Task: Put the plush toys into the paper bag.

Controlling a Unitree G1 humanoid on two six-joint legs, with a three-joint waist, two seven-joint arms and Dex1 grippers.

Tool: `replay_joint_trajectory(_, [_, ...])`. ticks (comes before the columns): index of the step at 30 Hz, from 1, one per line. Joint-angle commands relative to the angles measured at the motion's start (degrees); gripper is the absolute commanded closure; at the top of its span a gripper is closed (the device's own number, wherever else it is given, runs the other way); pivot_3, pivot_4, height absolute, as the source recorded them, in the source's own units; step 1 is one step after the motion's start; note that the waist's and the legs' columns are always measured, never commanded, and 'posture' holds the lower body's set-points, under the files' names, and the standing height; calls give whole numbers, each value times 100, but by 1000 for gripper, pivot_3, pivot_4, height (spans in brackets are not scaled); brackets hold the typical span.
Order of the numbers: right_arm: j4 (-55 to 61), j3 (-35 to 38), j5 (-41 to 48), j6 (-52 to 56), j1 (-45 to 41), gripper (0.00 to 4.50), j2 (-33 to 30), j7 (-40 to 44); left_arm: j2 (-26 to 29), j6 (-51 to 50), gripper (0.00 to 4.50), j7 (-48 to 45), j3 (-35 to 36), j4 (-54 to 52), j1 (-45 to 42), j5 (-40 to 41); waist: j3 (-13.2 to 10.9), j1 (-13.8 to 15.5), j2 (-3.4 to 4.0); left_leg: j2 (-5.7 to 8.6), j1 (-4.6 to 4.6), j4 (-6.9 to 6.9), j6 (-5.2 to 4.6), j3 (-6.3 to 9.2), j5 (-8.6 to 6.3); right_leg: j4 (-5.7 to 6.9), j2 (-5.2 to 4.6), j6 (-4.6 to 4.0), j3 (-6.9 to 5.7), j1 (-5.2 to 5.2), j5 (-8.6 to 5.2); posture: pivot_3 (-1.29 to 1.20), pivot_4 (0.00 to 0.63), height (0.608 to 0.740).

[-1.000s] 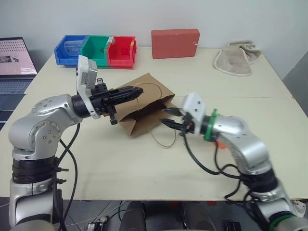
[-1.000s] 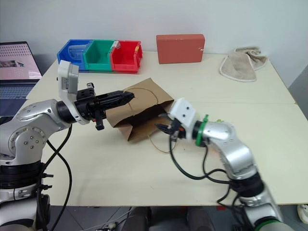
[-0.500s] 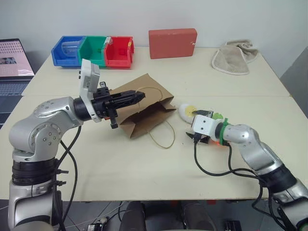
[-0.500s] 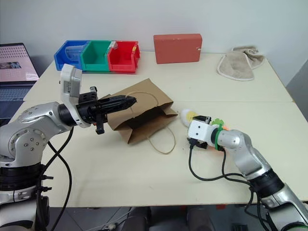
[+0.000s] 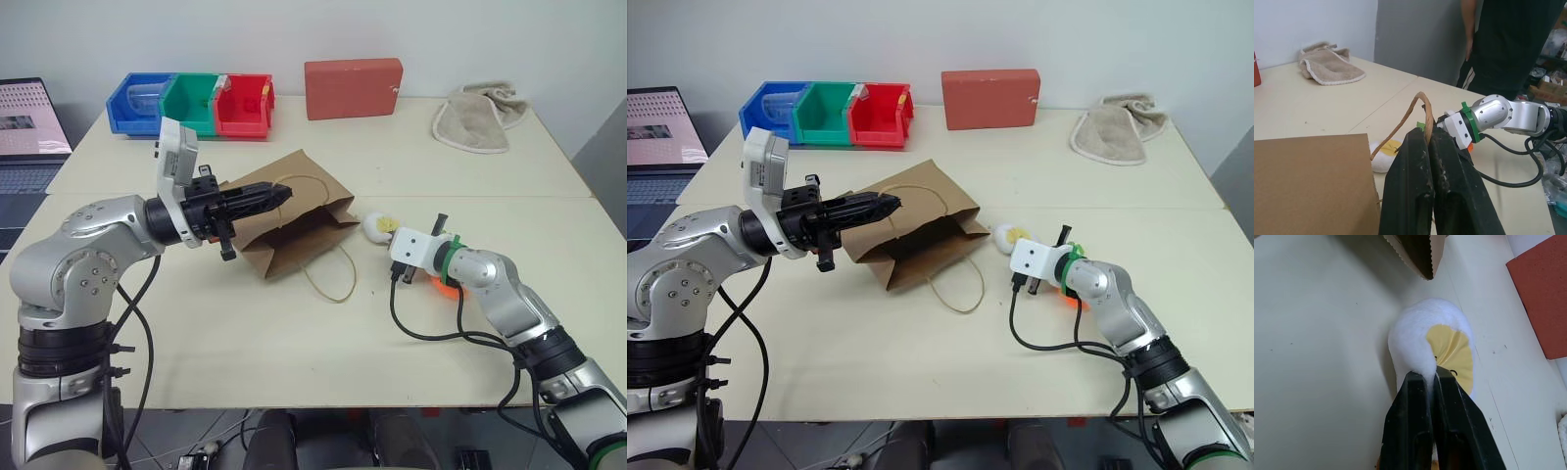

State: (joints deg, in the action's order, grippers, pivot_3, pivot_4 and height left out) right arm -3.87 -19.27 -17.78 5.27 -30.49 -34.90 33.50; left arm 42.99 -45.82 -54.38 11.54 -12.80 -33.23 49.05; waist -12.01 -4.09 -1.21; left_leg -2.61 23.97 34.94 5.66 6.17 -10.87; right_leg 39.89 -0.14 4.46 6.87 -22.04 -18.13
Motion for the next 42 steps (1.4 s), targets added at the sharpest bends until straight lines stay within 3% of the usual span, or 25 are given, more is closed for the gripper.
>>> replay_joint_trajectory(1, [463,564,546,-11,-18,4450,-478,696,113,27,4500,-19,166,-73,-174,89,-1,38,1,1,1,0,0,1,0,0,-1,0,-1,0,0,0,150,740])
replay_joint_trajectory(6, [2005,1259,2190,1166,195,4450,-1331,2363,130,22,4500,-42,149,-38,-258,94,-3,80,3,0,0,-4,-1,4,-1,-2,-1,0,-4,2,0,0,150,740])
replay_joint_trajectory(11, [2862,1444,3091,2266,106,4450,-1572,2804,115,-6,4500,-105,81,-38,-357,133,-3,64,2,-2,-3,-2,-1,5,0,-2,0,0,-5,4,-1,0,150,740])
replay_joint_trajectory(15, [2958,869,2906,2711,-314,4450,-766,2171,64,-26,4500,-156,-20,-85,-460,168,-2,37,0,-2,-4,4,-1,0,0,-1,1,0,0,4,-1,0,150,740])
replay_joint_trajectory(22, [1686,-294,1792,2368,-1173,4450,721,1187,37,-43,4500,-197,-84,-169,-467,193,-2,31,1,-3,0,5,0,2,1,0,3,0,-2,0,0,0,150,740])
replay_joint_trajectory(31, [730,-549,1459,2348,-1770,4450,2150,572,-115,14,4500,-44,-103,-239,-386,190,-2,55,1,-3,8,-3,1,13,1,3,2,-1,-14,-9,0,0,150,740])
replay_joint_trajectory(34, [747,-515,1423,2324,-1743,3765,2172,676,-150,26,4500,3,-80,-229,-372,169,-2,71,1,-4,9,-2,1,14,1,5,2,-1,-15,-9,0,0,150,740])
replay_joint_trajectory(42, [1208,-359,1652,2641,-1595,1058,2091,850,-194,74,4500,25,-109,-176,-346,155,-2,69,1,-4,9,-1,1,15,1,6,2,-2,-16,-9,0,0,150,740])
